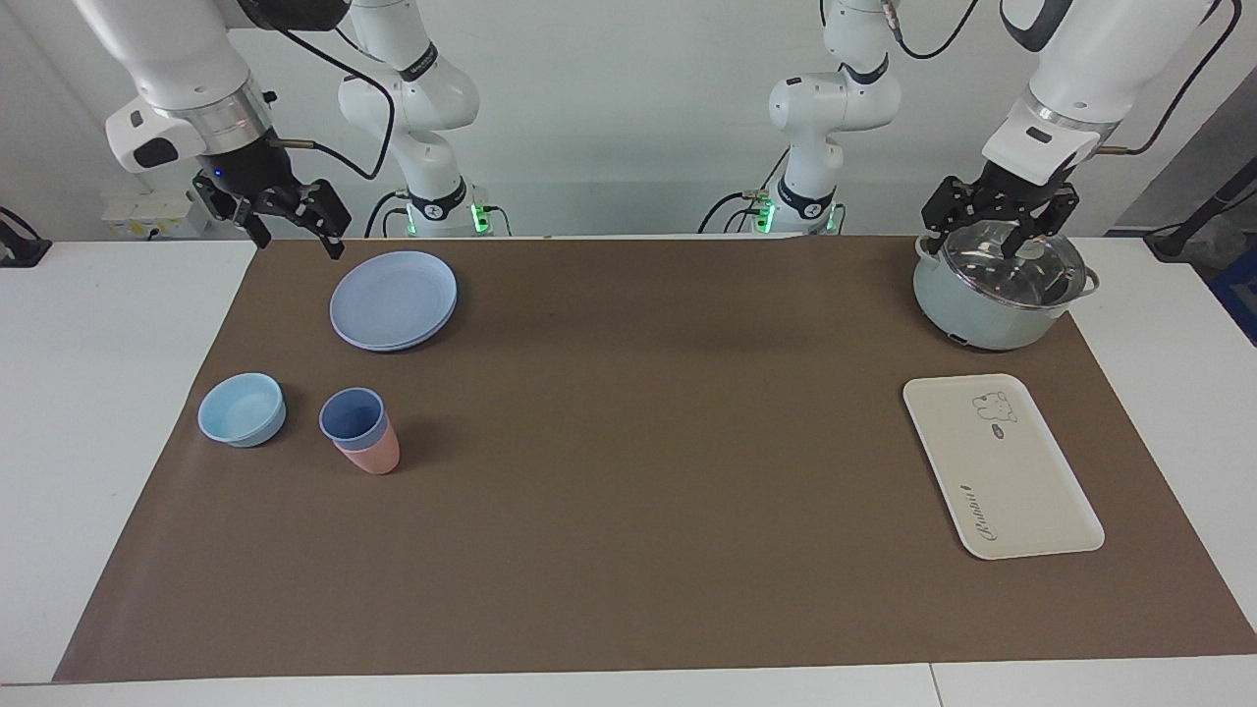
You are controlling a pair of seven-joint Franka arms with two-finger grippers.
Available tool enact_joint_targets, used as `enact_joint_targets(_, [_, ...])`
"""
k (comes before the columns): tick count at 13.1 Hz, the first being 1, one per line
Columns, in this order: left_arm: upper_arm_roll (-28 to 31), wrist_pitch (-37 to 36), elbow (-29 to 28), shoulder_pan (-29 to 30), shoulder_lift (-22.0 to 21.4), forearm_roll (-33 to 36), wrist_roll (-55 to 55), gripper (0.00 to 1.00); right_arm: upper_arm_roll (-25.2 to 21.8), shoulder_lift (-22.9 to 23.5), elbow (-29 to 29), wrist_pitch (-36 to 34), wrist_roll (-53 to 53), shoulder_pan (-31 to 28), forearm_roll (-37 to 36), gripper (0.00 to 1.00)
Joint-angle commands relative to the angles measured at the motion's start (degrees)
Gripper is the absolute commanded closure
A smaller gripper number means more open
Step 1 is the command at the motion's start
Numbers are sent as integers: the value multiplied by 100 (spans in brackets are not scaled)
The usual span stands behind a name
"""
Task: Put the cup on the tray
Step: 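Raise the right gripper and move it toward the nested pink-blue cups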
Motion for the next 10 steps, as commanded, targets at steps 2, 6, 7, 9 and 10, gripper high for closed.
enact_joint_targets(2, [2, -18, -155, 24, -152, 82, 72, 0, 4, -136, -97, -48, -79, -7, 54, 0])
enact_joint_targets(6, [2, -18, -155, 24, -152, 82, 72, 0, 12, -302, -106, -433, -123, 19, 54, 0])
enact_joint_targets(7, [2, -18, -155, 24, -152, 82, 72, 0, 12, -338, -114, -418, -97, -16, 54, 0])
enact_joint_targets(9, [2, -18, -155, 24, -152, 82, 72, 0, 4, -312, -114, -25, 69, -16, 63, 18])
enact_joint_targets(10, [2, -18, -155, 24, -152, 82, 72, 0, 4, -242, -88, 65, 209, -42, 63, 19])
